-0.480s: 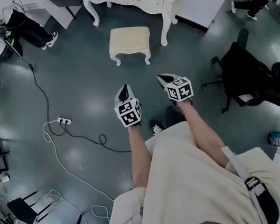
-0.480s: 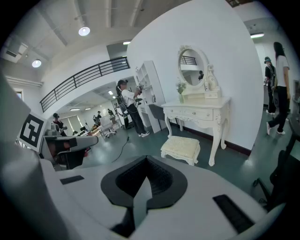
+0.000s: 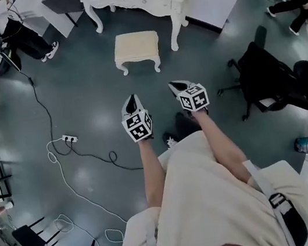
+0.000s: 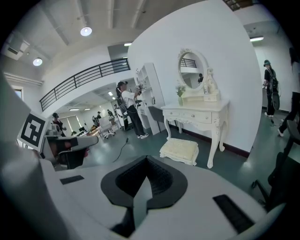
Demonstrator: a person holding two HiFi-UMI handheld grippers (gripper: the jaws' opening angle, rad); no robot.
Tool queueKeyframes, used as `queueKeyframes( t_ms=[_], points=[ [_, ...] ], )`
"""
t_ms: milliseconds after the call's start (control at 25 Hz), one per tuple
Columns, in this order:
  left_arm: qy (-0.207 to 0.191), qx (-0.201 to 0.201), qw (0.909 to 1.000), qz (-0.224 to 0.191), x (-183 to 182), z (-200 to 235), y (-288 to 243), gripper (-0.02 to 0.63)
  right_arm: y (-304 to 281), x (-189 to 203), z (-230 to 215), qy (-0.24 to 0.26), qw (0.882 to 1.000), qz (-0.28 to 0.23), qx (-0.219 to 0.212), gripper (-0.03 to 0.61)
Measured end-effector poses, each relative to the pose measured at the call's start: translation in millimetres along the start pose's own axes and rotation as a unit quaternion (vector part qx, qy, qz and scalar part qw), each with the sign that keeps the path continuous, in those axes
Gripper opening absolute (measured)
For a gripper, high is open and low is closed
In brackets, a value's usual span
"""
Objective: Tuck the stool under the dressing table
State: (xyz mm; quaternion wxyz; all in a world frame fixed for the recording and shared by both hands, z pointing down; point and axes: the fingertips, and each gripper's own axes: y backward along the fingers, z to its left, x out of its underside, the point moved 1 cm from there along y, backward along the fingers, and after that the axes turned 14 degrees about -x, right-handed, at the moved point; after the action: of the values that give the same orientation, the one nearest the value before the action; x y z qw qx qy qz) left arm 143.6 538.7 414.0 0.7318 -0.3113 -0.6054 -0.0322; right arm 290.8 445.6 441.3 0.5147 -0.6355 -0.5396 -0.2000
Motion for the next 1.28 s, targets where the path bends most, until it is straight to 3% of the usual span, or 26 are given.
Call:
queueKeyframes(
  t_ms=[360, 680, 1000, 1280],
  points=[
    [0.034, -0.005, 0.9994, 0.006, 4, 7, -6, 0.014, -3, 2, -10, -0.007, 1.0, -0.004, -0.003, 0.043],
    [0.012, -0.01, 0.9998, 0.008, -17, 3, -46, 0.015, -31, -22, -41, -0.025, 1.0, -0.011, 0.0, 0.044],
    [-0.009, 0.016, 0.9997, 0.015, -30, -1, -98, 0.015, -71, -48, -74, -0.05, 0.998, -0.029, 0.007, 0.044],
    [-0.039, -0.013, 0.9986, 0.034, -67, 27, -173, 0.017, -116, -103, -116, -0.074, 0.996, -0.046, 0.013, 0.044]
  ],
)
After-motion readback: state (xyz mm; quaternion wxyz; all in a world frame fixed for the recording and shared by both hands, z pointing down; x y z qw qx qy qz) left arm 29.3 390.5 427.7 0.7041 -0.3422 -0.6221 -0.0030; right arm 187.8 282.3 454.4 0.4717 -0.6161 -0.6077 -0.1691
